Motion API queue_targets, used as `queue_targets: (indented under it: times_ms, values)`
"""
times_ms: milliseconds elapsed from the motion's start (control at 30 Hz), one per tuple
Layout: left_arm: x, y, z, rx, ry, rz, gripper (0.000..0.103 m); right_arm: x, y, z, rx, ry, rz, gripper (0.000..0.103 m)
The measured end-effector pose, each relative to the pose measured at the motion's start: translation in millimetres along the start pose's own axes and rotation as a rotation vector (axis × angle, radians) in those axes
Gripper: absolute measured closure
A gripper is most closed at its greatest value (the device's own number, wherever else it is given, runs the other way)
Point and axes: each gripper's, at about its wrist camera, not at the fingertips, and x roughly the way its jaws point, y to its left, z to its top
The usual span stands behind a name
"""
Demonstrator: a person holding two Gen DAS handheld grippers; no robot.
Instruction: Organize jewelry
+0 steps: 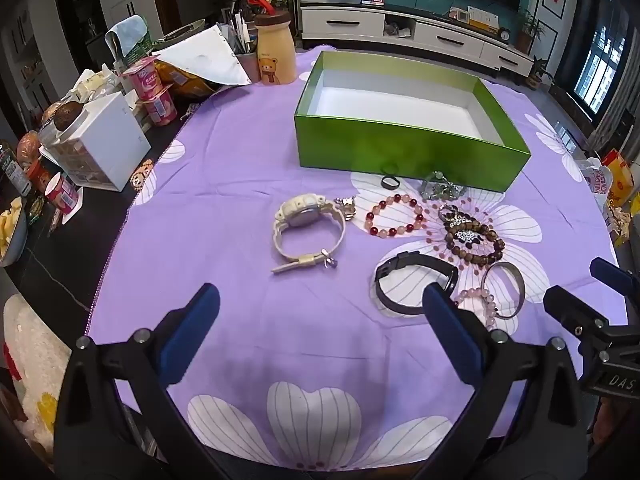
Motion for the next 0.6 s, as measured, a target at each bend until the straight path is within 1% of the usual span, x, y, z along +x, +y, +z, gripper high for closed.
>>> queue_targets:
  times_ms: [300,600]
  values:
    - [-0.4,-3.2,-0.1,0.005,0.000,0.004,0.002,-1.8,2.5,-0.3,-0.010,-0.004,-0.005,0.001]
    - [0.0,-1.8,-0.1,0.002,0.000,-0.011,0.002,-1.5,3.0,-1.0,-0.008,-0.003,0.005,0.001]
